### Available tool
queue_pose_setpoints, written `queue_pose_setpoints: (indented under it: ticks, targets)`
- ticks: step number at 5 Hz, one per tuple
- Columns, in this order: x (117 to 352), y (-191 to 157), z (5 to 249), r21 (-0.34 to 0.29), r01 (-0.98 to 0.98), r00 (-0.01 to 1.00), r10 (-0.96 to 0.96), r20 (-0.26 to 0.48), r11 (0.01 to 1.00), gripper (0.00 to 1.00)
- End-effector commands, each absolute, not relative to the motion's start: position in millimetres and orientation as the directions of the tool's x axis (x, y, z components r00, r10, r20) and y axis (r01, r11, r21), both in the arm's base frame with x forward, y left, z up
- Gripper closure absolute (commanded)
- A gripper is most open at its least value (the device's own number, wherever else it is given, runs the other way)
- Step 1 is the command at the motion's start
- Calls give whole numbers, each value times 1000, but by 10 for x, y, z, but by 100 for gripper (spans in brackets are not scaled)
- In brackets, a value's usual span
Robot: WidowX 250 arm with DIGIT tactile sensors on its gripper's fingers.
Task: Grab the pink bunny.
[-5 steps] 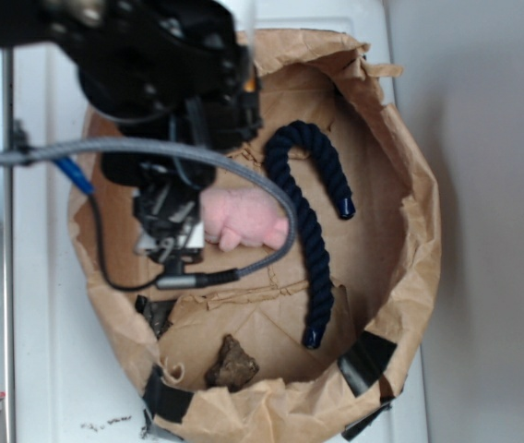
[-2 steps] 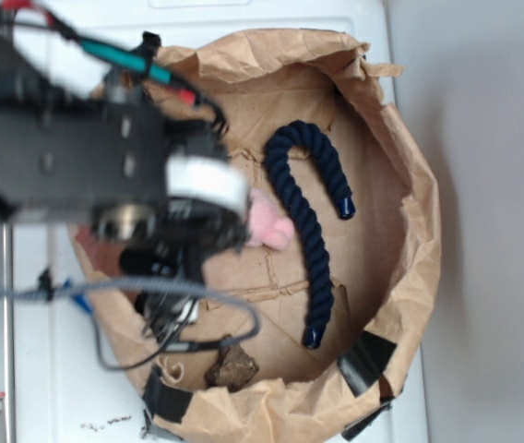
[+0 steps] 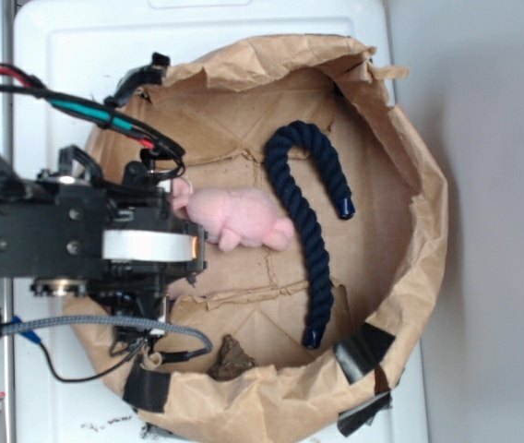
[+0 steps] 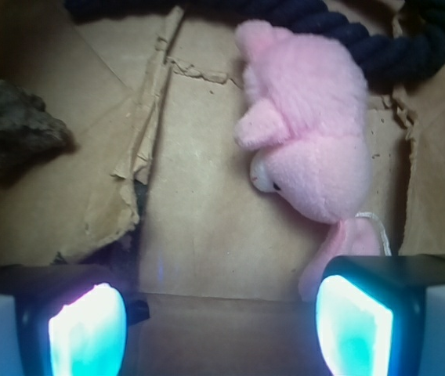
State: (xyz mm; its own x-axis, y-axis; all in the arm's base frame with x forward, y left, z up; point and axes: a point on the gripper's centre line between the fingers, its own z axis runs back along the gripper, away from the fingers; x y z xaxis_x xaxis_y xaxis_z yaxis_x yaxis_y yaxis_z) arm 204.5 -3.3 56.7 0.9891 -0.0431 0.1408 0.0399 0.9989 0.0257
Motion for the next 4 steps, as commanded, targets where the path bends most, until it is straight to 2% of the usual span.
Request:
queue_pose_setpoints:
  ticks: [1,2,3,4]
  targets:
    - [2087,-53,529,63,16,987,-26,156,998,0]
    - [2077,-6,675,14,24,991,-26,129,1000,0]
    - [2139,193,876,-32,29,992,-25,127,999,0]
    - [2272,328,971,-46,17,992,-11,123,999,0]
